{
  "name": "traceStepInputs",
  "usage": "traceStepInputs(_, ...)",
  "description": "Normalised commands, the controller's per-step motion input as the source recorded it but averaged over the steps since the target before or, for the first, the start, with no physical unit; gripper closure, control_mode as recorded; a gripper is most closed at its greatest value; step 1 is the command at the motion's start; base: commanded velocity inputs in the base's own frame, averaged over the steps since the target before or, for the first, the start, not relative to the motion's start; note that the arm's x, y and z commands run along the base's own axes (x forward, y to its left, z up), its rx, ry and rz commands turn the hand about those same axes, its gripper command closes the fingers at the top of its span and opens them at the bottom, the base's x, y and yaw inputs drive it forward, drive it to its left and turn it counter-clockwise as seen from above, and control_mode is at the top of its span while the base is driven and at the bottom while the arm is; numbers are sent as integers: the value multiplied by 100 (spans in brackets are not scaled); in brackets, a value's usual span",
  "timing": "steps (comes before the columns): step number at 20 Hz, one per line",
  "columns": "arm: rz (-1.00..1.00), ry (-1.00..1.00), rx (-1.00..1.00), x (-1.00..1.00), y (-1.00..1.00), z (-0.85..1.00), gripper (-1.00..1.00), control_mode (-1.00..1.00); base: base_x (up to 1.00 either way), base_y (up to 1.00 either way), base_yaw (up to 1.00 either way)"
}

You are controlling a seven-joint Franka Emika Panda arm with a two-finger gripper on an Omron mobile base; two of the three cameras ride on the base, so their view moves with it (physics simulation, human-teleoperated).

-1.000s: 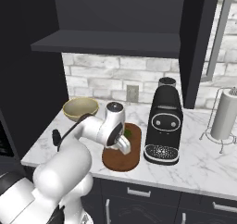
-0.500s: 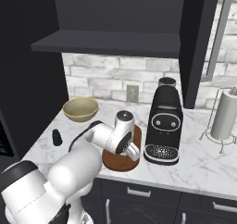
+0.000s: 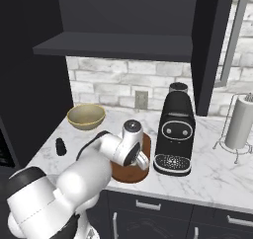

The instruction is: Open the cabinet. Place the bowl and condiment on the counter. Then place the lime and garlic on the cutting board.

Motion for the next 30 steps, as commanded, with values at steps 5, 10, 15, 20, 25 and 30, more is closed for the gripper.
traceStepInputs(5,-3,-8,0,28,9,1,-100,-100,0,0,0)
traceStepInputs(10,0,-4,0,0,1,37,-100,-100,0,0,0)
traceStepInputs(15,0,-10,0,-31,1,77,-100,-100,0,0,0)
traceStepInputs(20,2,-4,0,-62,26,100,-100,-100,0,0,0)
traceStepInputs(25,5,0,-12,-73,83,100,-100,-100,0,0,0)
traceStepInputs(30,4,-9,-22,-64,83,100,-100,-100,0,0,0)
